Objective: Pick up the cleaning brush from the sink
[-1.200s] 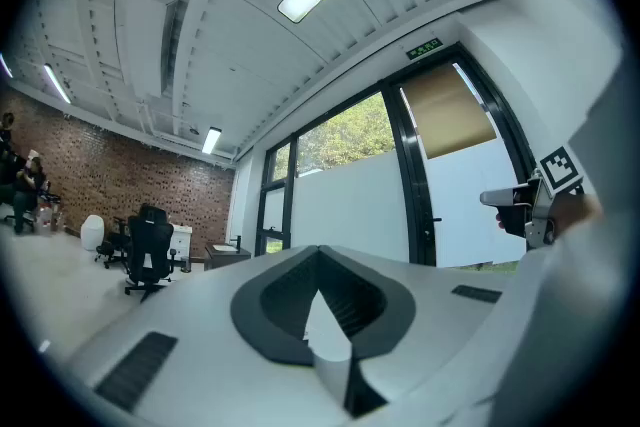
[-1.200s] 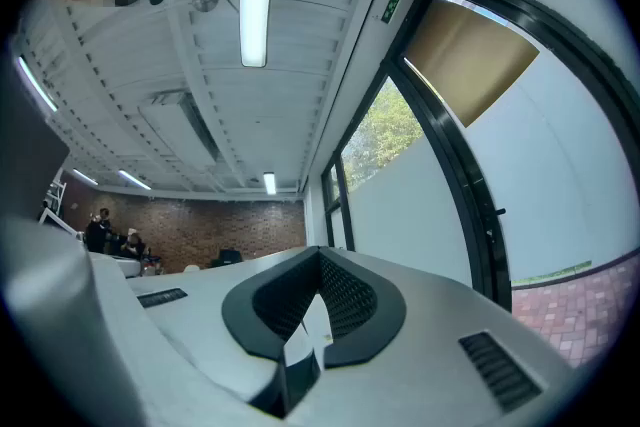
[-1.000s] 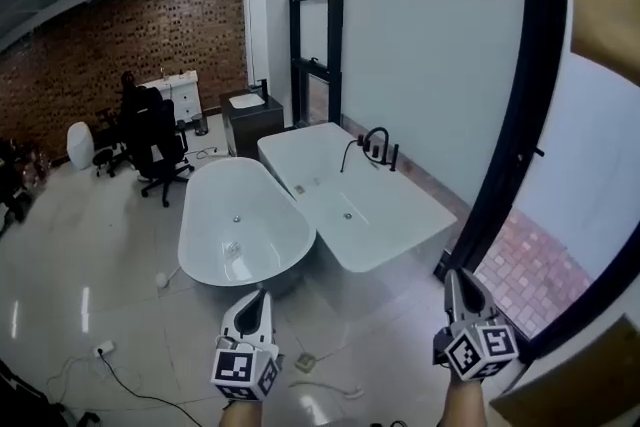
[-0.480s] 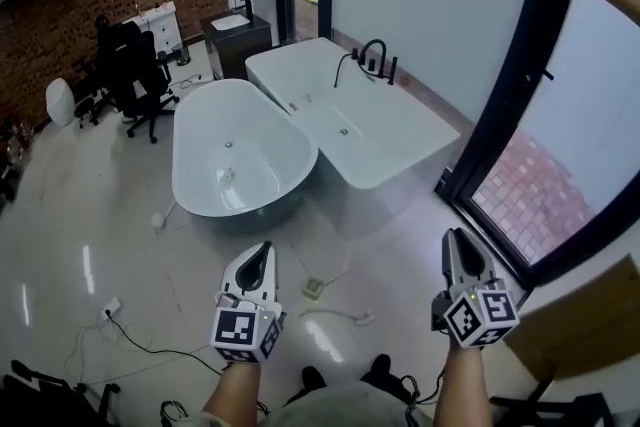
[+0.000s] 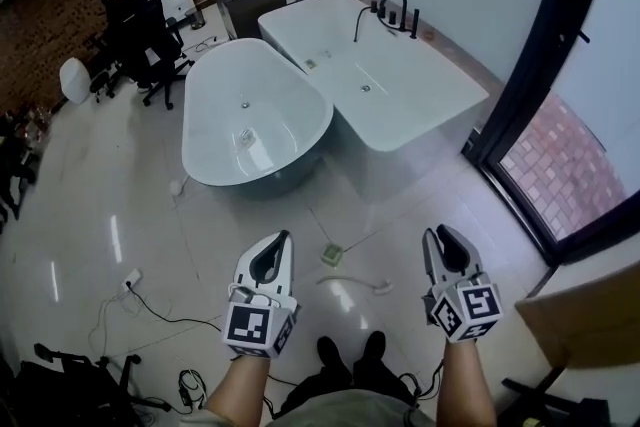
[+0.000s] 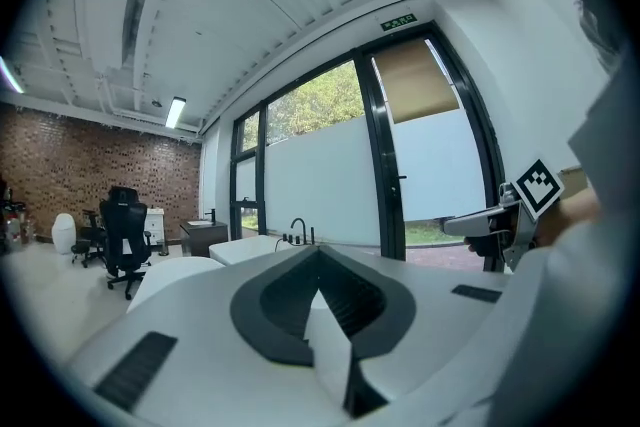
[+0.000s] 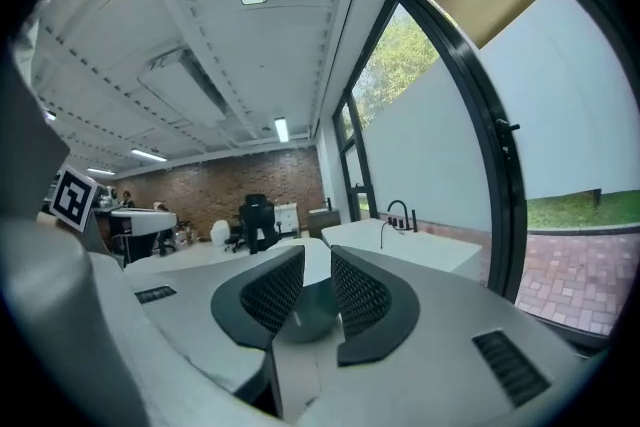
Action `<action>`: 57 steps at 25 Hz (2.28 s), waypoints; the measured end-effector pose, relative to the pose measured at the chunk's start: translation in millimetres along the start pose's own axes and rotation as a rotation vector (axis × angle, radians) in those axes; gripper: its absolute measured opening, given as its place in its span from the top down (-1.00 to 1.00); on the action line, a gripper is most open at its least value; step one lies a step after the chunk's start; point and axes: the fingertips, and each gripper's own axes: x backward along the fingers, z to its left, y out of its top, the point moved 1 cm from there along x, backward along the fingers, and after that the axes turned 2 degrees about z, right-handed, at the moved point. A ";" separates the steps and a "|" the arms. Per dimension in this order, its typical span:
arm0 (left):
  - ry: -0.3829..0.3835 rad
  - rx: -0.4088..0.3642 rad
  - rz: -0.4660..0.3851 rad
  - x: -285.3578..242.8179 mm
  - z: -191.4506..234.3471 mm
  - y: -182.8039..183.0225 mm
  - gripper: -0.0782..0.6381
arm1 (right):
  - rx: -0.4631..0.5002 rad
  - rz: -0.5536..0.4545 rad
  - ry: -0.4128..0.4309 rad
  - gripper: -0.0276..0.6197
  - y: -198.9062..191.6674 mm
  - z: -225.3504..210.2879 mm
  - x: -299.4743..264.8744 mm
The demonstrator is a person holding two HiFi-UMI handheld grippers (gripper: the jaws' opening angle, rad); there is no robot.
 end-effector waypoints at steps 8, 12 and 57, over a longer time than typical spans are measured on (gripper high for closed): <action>0.003 0.009 0.067 -37.6 -1.4 -75.8 0.81 | 0.051 0.150 0.053 0.71 -98.9 -20.3 -38.6; -0.044 0.037 0.103 -60.3 16.7 -130.5 0.81 | 0.103 0.248 0.060 0.71 -156.0 -10.6 -65.5; 0.073 0.081 0.155 -290.1 78.0 -820.7 0.81 | 0.465 0.911 0.515 0.54 -1074.2 -124.2 -282.6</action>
